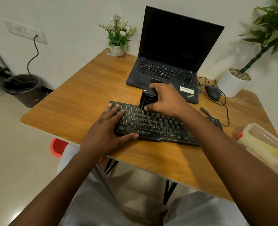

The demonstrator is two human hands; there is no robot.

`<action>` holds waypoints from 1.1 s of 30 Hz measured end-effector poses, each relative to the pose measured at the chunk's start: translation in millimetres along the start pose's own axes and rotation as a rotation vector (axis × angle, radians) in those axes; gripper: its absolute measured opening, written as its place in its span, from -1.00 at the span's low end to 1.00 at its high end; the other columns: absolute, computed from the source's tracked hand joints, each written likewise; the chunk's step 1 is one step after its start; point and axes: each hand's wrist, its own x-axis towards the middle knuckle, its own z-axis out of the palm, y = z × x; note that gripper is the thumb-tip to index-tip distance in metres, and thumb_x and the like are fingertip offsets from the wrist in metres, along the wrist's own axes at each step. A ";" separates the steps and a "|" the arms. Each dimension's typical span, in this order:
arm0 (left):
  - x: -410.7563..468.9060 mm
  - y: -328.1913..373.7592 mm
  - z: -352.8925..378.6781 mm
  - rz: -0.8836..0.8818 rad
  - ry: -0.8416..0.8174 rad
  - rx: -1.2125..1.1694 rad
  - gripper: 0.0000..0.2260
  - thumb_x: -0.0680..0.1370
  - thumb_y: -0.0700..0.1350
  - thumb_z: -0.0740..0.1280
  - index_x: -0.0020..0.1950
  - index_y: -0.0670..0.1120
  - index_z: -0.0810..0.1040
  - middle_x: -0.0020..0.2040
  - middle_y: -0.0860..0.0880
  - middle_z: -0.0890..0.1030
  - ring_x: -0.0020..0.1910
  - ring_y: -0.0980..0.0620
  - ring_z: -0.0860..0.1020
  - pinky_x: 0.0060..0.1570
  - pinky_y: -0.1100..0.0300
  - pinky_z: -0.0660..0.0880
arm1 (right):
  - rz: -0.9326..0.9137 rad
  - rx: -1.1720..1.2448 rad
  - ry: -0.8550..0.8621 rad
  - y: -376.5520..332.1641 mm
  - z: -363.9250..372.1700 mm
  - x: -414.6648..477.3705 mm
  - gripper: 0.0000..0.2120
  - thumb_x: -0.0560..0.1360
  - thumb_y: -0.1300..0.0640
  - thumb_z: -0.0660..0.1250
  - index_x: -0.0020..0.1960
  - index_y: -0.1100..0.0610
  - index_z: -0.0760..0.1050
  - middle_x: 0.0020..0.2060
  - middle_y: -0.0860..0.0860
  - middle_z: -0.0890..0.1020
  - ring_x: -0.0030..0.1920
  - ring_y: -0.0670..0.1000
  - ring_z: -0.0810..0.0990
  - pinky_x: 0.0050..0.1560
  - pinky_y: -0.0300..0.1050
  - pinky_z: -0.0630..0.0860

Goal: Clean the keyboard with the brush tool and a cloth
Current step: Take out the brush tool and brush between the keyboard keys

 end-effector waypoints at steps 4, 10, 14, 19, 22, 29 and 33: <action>-0.1 0.3 -0.1 -0.002 -0.003 0.001 -0.03 0.38 0.56 0.34 0.65 0.05 0.31 0.71 0.07 0.18 0.71 0.13 -0.03 0.60 0.11 0.05 | 0.004 0.078 -0.133 3.2 -4.6 -5.6 -0.62 0.32 0.17 0.70 0.04 0.08 0.61 -0.09 0.00 0.74 -0.07 0.01 0.74 0.02 0.19 0.70; 0.5 0.1 -0.3 -0.021 -0.011 -0.011 -0.02 0.37 0.56 0.34 0.66 0.07 0.30 0.71 0.09 0.17 0.70 0.14 -0.05 0.63 0.05 0.08 | -0.036 0.096 -0.205 3.2 -8.0 -8.5 -0.62 0.31 0.17 0.72 0.02 0.11 0.63 -0.12 0.02 0.75 -0.11 -0.01 0.74 -0.04 0.12 0.69; 0.2 0.7 -0.5 -0.026 -0.019 -0.025 -0.01 0.37 0.56 0.35 0.66 0.06 0.29 0.71 0.10 0.16 0.70 0.16 -0.06 0.64 0.02 0.09 | 0.003 0.070 -0.087 3.3 -6.2 0.3 -0.63 0.29 0.17 0.72 0.00 0.12 0.63 -0.13 0.02 0.75 -0.11 0.03 0.75 -0.02 0.21 0.70; -0.5 3.2 -3.3 -0.027 -0.015 -0.025 -0.01 0.36 0.57 0.34 0.66 0.06 0.29 0.71 0.09 0.17 0.70 0.16 -0.06 0.64 0.05 0.07 | 0.087 0.084 0.025 3.6 0.6 9.2 -0.38 0.24 0.07 0.75 0.23 0.17 0.64 -0.06 0.01 0.74 -0.07 0.03 0.74 0.03 0.17 0.71; -0.7 3.2 -3.8 -0.029 -0.019 -0.018 -0.02 0.36 0.56 0.34 0.66 0.08 0.29 0.71 0.10 0.16 0.70 0.16 -0.06 0.62 0.05 0.07 | 0.050 0.098 -0.044 1.3 -0.6 4.2 -0.58 0.24 0.14 0.74 0.01 0.09 0.65 -0.11 -0.01 0.74 -0.08 0.01 0.73 0.00 0.16 0.70; -0.8 3.8 -3.4 -0.030 -0.013 -0.013 -0.02 0.36 0.56 0.34 0.66 0.08 0.29 0.72 0.11 0.14 0.70 0.18 -0.07 0.59 0.12 0.03 | 0.019 0.128 -0.171 -5.8 -1.7 -7.2 -0.64 0.26 0.20 0.74 -0.06 0.09 0.65 -0.17 -0.04 0.74 -0.17 -0.14 0.72 -0.16 -0.17 0.61; -2.2 4.4 -2.0 -0.035 0.005 0.015 0.00 0.35 0.60 0.31 0.66 0.09 0.29 0.72 0.11 0.13 0.70 0.17 -0.07 0.58 0.10 0.07 | 0.064 0.152 -0.058 -0.2 3.3 6.9 -0.59 0.21 0.16 0.76 -0.04 0.11 0.67 -0.12 -0.01 0.77 -0.06 -0.01 0.76 0.02 0.10 0.71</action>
